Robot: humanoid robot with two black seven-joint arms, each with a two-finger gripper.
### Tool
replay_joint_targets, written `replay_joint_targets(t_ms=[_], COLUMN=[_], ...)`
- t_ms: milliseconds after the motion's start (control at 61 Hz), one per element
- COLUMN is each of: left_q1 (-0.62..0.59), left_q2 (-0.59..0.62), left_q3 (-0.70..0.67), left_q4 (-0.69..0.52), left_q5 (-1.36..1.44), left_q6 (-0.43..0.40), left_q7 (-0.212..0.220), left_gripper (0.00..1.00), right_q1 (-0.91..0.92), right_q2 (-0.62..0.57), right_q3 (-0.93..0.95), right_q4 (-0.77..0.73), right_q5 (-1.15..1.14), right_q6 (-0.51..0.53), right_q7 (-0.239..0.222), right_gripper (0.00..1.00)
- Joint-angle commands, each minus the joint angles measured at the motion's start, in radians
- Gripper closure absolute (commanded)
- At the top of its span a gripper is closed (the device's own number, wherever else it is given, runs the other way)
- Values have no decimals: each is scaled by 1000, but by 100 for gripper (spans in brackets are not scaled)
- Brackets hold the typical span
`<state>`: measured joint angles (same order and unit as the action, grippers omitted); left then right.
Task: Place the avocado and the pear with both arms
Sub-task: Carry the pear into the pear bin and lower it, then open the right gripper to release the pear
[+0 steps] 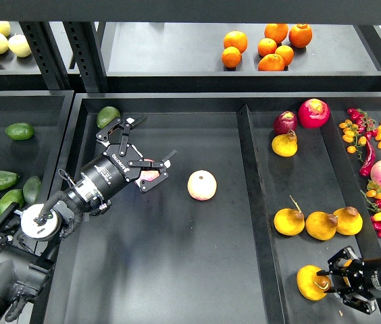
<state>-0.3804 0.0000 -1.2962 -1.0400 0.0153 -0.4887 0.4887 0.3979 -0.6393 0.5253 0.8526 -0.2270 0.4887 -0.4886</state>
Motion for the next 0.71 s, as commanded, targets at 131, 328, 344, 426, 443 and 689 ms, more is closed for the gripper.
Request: replay_joint_targets(t_ms=[131, 328, 344, 426, 443, 689], left_q1=[0, 0, 0, 0, 0, 0], left_q2=[0, 0, 0, 0, 0, 0], left_q3=[0, 0, 0, 0, 0, -6], left_q4=[-5, -2, -2, 0, 0, 0], left_q5=[0, 0, 0, 0, 0, 0], left_q6=[0, 0, 0, 0, 0, 0], left_q7=[0, 0, 0, 0, 0, 0], left_gripper=[2, 2, 2, 2, 2, 2], right_q1=[-1, -1, -1, 1, 1, 12], right_q2=[9, 9, 9, 9, 9, -22], right_q3=[1, 7, 7, 10, 10, 65], right_q4=[-1, 8, 8, 11, 11, 62], right_q5=[0, 0, 0, 0, 0, 29], right_q6=[0, 0, 0, 0, 0, 0], right_q7=[0, 0, 0, 0, 0, 0], right_gripper=[60, 40, 39, 28, 27, 7])
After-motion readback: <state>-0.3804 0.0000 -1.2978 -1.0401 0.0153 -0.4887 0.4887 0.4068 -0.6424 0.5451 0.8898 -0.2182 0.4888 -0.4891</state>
